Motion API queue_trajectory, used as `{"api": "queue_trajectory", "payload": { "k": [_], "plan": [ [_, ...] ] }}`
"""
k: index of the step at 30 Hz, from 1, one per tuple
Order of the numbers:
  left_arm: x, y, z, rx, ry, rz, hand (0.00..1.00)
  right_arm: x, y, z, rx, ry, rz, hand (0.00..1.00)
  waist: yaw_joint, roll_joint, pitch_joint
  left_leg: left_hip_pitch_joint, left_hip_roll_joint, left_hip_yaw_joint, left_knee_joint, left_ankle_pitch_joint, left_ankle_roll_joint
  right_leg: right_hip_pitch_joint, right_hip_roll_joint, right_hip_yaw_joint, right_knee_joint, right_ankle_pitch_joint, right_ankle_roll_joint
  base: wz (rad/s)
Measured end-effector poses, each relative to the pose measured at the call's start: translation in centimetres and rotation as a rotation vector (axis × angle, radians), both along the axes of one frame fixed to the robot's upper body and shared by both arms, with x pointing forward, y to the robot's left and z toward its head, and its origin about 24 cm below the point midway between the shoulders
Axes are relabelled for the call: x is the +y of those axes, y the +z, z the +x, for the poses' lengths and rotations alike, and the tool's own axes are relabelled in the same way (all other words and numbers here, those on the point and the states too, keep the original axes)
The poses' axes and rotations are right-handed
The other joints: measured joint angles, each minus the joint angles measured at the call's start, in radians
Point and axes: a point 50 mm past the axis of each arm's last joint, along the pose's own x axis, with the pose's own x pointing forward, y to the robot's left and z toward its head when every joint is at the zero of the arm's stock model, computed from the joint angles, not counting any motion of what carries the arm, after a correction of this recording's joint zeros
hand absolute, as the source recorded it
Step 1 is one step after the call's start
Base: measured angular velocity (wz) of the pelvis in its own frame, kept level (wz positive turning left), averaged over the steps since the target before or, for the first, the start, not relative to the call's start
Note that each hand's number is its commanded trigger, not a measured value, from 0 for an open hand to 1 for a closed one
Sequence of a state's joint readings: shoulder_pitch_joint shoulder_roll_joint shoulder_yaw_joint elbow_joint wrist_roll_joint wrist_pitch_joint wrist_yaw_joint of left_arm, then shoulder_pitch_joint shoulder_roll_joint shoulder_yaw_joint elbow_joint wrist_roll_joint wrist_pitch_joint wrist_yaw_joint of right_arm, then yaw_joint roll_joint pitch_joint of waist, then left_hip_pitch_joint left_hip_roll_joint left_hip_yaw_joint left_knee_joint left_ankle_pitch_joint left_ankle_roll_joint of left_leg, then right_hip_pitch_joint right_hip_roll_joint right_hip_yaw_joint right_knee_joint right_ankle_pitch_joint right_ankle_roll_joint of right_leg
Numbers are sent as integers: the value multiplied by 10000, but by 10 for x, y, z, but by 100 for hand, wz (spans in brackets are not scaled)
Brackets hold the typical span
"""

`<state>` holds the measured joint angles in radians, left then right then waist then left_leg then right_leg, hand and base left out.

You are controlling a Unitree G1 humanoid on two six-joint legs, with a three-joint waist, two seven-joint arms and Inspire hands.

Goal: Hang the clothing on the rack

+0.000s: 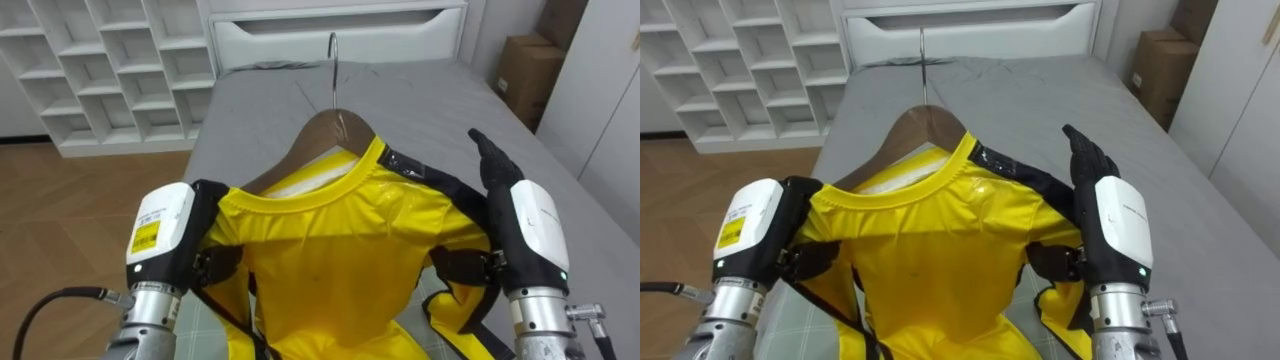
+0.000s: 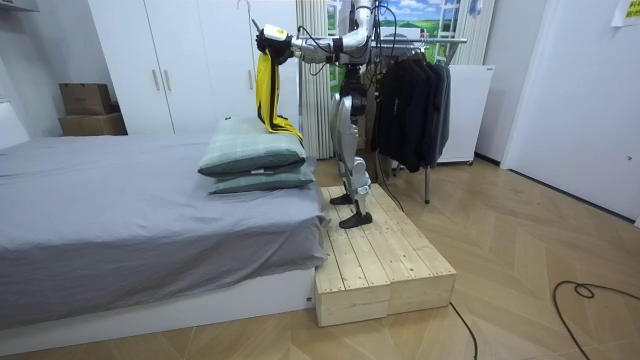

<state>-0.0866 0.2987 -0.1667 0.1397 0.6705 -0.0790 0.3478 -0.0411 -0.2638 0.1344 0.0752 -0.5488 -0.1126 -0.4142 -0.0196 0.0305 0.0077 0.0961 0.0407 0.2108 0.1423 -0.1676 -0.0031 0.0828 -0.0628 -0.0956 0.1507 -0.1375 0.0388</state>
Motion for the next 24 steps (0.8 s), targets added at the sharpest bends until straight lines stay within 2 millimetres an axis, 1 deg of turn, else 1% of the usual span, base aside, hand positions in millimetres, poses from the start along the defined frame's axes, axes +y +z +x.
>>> {"api": "queue_trajectory", "payload": {
  "k": [4, 9, 12, 15, 20, 24],
  "plan": [
    [-1, -1, 0, 98, -64, 4, 100, 1, 2, 1, -68, 26, -10, 0, 3, -101, -17, -68, 0, -7, 6, 1, 0, -68, -2, -11, 2, -2, 3, 0],
    [-1, -1, 0, 131, -113, 95, 100, 2, 12, 9, -455, 150, -99, 0, 16, -318, -82, -162, 1, -38, 36, 3, -1, -133, -6, -48, 9, -1, 2, 1],
    [-1, -1, 0, 134, -114, 89, 100, 2, 13, 9, -487, 185, -141, 0, 25, -402, -69, -169, 0, -78, 36, 3, -1, -127, -10, -100, 11, -1, 2, 4],
    [-2, -1, 0, 143, -120, 87, 100, 3, 13, 9, -477, 215, -144, 0, 42, -407, -67, -171, 0, -93, 33, 3, -1, -117, -12, -121, 11, -1, 2, 1],
    [-3, -2, 0, 293, -256, 238, 100, 12, 10, 8, -402, 596, -683, 0, 38, -397, -60, -204, -1, -107, 28, 2, -2, -122, -8, -132, 5, -1, 2, 0],
    [-7, -3, 0, 288, -316, 281, 100, 13, 9, 8, -324, 651, -767, 0, 42, -380, -45, -226, -10, -183, 27, 2, -1, -122, -9, -167, 2, -1, 2, 2]
  ]
}}
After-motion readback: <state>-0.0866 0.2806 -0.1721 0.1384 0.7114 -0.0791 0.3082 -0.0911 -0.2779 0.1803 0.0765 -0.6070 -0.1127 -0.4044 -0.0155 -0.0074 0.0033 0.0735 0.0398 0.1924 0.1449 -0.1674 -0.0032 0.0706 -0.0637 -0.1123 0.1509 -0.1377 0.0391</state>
